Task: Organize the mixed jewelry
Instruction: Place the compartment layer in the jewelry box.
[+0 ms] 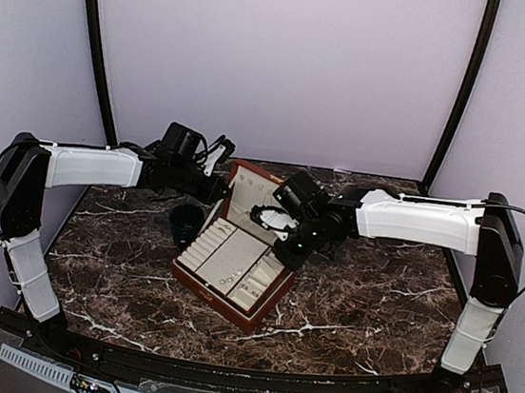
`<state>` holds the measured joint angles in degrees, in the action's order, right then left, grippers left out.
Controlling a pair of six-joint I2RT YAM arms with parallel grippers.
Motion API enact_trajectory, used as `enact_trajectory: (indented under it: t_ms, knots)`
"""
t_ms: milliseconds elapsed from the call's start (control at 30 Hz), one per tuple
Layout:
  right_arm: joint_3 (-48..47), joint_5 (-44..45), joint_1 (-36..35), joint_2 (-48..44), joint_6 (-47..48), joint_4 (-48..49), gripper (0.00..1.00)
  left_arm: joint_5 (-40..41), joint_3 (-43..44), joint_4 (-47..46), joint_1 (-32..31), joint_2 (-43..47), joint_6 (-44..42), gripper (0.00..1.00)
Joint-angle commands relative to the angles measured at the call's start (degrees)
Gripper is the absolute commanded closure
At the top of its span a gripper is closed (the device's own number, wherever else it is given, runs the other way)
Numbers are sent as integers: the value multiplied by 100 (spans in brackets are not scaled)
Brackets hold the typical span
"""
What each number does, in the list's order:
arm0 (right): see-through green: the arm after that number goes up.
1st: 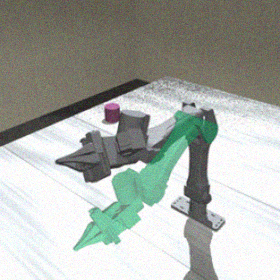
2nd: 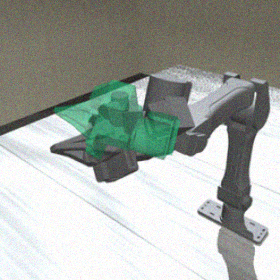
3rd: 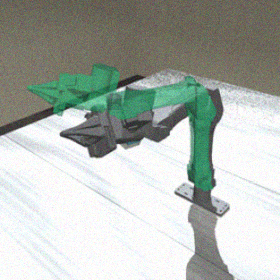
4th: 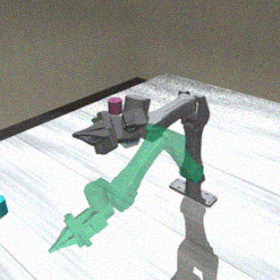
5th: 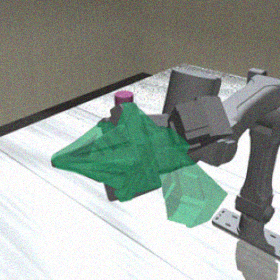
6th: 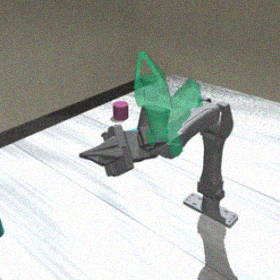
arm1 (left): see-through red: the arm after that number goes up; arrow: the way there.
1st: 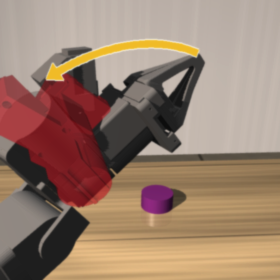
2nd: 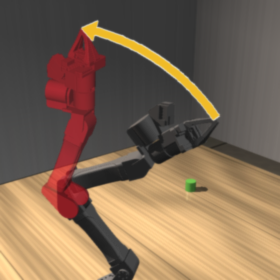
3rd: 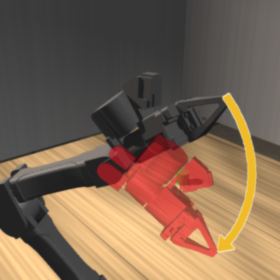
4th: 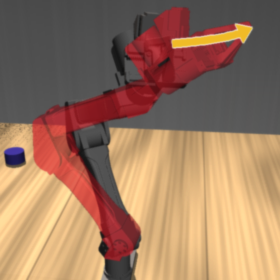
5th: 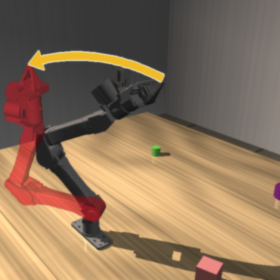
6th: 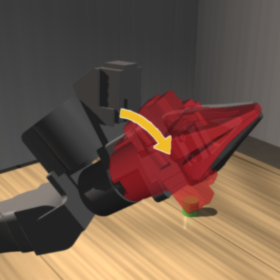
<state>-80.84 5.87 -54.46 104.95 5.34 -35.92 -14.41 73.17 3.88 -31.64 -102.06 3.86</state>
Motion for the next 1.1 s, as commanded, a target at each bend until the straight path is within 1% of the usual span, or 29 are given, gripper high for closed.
enact_trajectory:
  t_ms: [0, 100, 267, 300, 500, 567, 700, 800, 900, 933, 967, 1067]
  knots:
    - [-40, 365, -39, 67, -71, 516, 100, -587, 75, -80, -128, 179, 328, 100]
    - [-46, 218, -46, 78, -60, 523, 100, -592, 75, -80, -126, 178, 329, 99]
    - [-71, 286, -74, 105, -161, 423, 100, -570, 67, -81, -131, 200, 329, 94]
    - [-81, 339, -80, 93, -198, 402, 98, -570, 66, -80, -125, 204, 330, 92]
    - [58, 567, -89, -150, -360, 469, 66, -546, 45, -93, -131, 230, 303, 73]
    - [104, 577, -96, -232, -390, 494, 61, -523, 19, -113, -119, 262, 283, 69]
    - [138, 385, -124, -407, -435, 428, 54, -495, -87, -165, -123, 374, 291, 57]
    - [156, 66, -165, -647, -455, 345, 46, -361, -273, -206, -118, 571, 267, 49]
    - [203, -461, -190, -893, -447, 339, 40, -240, -486, -249, -121, 802, 249, 41]
    - [208, -639, -196, -961, -439, 328, 35, -219, -521, -242, -117, 850, 247, 39]
    - [209, -807, -197, -1019, -431, 300, 32, -217, -526, -220, -115, 876, 251, 38]
    - [257, -888, -206, -1161, -478, 334, 29, -209, -522, -143, -114, 945, 268, 37]
